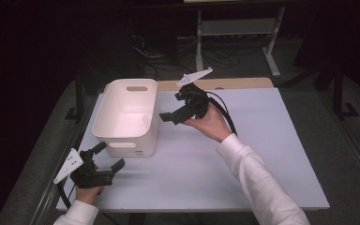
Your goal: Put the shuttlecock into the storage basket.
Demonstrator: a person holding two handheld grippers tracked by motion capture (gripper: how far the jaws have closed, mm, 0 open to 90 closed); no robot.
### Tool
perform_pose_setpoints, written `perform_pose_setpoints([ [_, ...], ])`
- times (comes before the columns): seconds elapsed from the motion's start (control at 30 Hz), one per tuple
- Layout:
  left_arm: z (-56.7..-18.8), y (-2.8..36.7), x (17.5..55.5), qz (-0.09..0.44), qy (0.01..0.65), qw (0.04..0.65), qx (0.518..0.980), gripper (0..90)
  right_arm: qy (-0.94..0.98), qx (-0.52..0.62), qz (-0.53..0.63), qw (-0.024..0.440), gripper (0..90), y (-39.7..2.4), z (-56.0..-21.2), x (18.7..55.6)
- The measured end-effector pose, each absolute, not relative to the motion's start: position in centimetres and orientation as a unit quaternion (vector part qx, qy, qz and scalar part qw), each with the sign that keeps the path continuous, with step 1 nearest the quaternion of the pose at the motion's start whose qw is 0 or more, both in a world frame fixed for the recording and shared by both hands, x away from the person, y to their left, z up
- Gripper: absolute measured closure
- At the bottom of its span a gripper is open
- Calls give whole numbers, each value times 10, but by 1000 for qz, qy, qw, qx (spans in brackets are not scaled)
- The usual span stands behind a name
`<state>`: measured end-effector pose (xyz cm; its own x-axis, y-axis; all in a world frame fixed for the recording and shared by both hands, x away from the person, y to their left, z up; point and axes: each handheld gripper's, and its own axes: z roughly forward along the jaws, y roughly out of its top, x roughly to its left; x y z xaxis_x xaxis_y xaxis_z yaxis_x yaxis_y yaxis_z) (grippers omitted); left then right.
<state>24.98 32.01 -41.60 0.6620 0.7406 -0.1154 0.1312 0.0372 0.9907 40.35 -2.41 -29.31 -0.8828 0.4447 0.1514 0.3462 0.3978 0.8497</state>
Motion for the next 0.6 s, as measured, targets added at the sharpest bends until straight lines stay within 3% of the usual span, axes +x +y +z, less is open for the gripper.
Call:
perform_pose_setpoints([
  [0.6,-416,320,250,240,337,635,652,0,827,247,501,61,0,-51,-300,398],
])
